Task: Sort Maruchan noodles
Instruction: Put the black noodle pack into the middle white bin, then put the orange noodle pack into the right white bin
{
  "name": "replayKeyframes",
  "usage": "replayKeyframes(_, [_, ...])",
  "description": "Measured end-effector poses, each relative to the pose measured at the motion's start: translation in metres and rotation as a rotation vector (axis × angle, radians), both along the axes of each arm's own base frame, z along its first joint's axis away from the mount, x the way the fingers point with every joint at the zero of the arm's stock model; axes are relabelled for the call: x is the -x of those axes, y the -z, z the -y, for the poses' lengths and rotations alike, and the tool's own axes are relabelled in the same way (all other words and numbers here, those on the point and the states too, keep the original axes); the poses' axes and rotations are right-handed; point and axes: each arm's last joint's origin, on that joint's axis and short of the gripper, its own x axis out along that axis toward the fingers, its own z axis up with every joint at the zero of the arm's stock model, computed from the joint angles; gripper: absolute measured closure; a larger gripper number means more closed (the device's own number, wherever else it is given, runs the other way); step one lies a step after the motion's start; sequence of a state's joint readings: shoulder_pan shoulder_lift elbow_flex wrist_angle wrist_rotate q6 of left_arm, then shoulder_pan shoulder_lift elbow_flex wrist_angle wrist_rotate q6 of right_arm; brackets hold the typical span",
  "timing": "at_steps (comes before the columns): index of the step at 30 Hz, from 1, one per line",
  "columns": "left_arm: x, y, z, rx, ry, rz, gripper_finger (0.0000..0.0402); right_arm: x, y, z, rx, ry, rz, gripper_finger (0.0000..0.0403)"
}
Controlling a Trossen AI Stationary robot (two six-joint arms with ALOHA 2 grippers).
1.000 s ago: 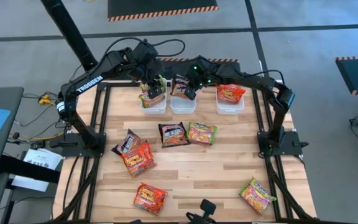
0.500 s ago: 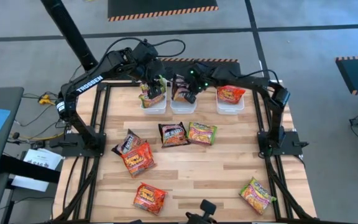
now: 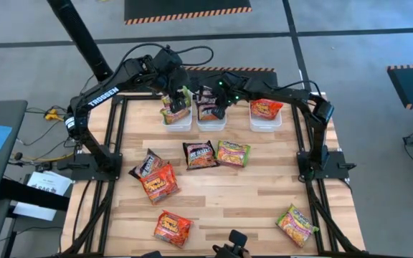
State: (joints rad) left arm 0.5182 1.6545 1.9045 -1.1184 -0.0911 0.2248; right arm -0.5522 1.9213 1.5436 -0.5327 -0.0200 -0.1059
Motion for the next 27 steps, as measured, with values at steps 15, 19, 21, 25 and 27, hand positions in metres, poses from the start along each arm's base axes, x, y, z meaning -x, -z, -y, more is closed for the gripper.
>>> replayKeyframes(15, [0.008,0.006,0.002,0.058,-0.100,-0.073,0.0221,0.010,-0.057,-0.006,0.024,-0.027,0.004,0.0215])
replayKeyframes(19, [0.013,0.010,0.007,0.153,-0.117,-0.113,0.0221,0.015,-0.077,-0.009,0.015,-0.048,-0.036,0.0209])
replayKeyframes(21, [0.016,0.013,0.010,0.223,-0.120,-0.137,0.0221,0.018,-0.083,-0.011,0.001,-0.051,-0.061,0.0209])
replayKeyframes(25, [0.023,0.017,0.021,0.339,-0.094,-0.216,0.0221,0.024,-0.089,-0.015,-0.037,-0.052,-0.119,0.0209])
replayKeyframes(27, [0.024,0.019,0.028,0.372,-0.092,-0.254,0.0221,0.028,-0.091,-0.018,-0.060,-0.053,-0.154,0.0209])
